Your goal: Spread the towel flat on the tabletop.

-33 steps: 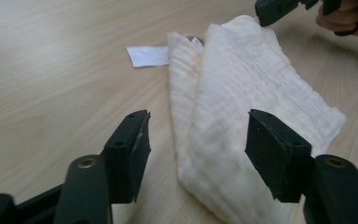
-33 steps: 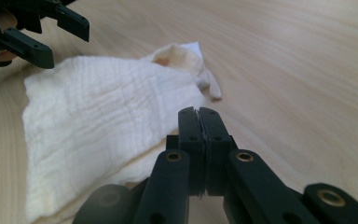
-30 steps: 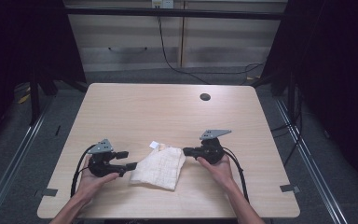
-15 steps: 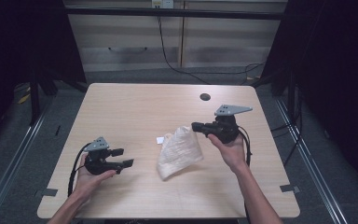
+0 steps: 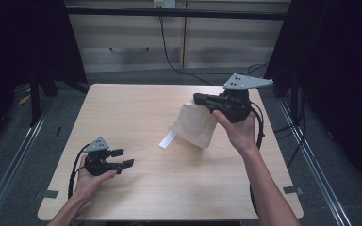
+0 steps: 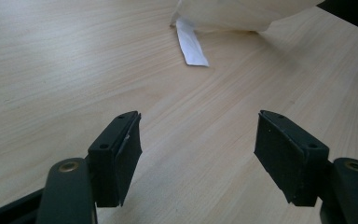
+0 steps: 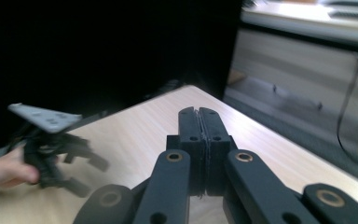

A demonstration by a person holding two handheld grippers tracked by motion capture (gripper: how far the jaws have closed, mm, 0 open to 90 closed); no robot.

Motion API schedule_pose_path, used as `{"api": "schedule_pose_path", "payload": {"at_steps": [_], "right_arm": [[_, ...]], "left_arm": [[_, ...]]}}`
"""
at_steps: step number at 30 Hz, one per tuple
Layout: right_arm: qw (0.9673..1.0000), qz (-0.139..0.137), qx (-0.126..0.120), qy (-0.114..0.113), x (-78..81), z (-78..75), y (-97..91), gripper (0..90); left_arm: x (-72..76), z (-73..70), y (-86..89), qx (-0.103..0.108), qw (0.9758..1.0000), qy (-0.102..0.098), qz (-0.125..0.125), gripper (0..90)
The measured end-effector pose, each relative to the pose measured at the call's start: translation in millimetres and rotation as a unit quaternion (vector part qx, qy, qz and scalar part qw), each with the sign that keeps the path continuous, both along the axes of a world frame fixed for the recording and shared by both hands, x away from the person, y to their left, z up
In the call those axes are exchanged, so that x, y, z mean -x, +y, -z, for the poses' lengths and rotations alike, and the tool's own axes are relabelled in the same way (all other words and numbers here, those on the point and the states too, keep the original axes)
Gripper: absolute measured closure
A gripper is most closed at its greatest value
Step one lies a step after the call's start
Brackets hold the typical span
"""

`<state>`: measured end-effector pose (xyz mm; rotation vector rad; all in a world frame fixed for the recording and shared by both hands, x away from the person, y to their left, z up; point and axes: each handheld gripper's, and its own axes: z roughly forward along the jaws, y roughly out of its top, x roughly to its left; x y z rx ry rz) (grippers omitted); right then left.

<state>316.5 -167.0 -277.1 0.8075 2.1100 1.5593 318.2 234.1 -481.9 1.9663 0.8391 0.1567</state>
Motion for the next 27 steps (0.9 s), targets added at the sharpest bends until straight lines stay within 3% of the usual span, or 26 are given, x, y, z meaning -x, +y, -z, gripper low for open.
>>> {"api": "schedule_pose_path", "payload": {"at_steps": [3,4,5,6,10,12,14,15,16,17,18,21,25,27], "right_arm": [[0.9998,-0.003,0.019,0.006,8.5,3.4,9.0,89.1],[0.9996,-0.007,0.025,0.014,11.0,9.5,11.7,89.1],[0.999,-0.016,0.026,0.033,14.0,28.8,13.8,89.1],[0.999,-0.016,0.026,0.033,14.0,28.8,13.8,89.1],[0.9955,-0.027,0.017,0.089,17.3,83.6,12.1,89.1],[0.992,-0.031,0.02,0.121,20.4,112.6,11.0,89.1],[0.9887,-0.035,0.004,0.146,23.3,130.5,8.8,89.1],[0.9858,-0.037,0.004,0.164,27.6,146.9,9.0,89.1],[0.9858,-0.037,0.004,0.164,27.6,146.9,9.0,89.1],[0.9816,-0.047,0.004,0.185,32.3,161.5,11.9,89.1],[0.9816,-0.047,0.004,0.185,32.3,161.5,11.9,89.1],[0.9787,-0.049,0.025,0.198,40.2,180.1,16.7,89.0],[0.9761,-0.048,0.011,0.212,36.0,187.6,13.5,89.1],[0.9712,-0.051,0.01,0.233,32.1,200.8,16.5,89.1]], "left_arm": [[0.1,0.4,0.2,-0.001,1.0,0.001,-0.002,31.6],[0.2,0.3,0.1,-0.004,1.0,0.0,-0.001,31.6],[1.3,0.0,-0.5,-0.003,1.0,-0.002,0.0,31.9],[1.3,0.0,-0.5,-0.003,1.0,-0.002,0.0,32.0],[1.3,1.1,-2.1,-0.006,1.0,0.001,0.001,32.2],[0.8,1.9,-2.9,-0.008,1.0,0.004,0.003,32.4],[1.1,1.9,-3.7,-0.007,1.0,0.003,0.004,34.0],[1.2,1.9,-4.1,-0.008,1.0,0.002,0.005,34.3],[1.3,1.9,-4.7,-0.008,1.0,0.003,0.006,34.3],[1.6,1.9,-5.2,-0.01,0.9999,0.002,0.006,34.7],[2.2,1.8,-6.1,-0.01,0.9999,0.003,0.006,34.7],[4.2,1.2,-8.4,-0.008,0.9999,0.004,0.013,35.6],[6.1,1.4,-13.1,-0.012,0.9996,0.004,0.024,36.0],[6.2,2.1,-14.9,-0.01,0.9996,0.006,0.026,36.0]]}}
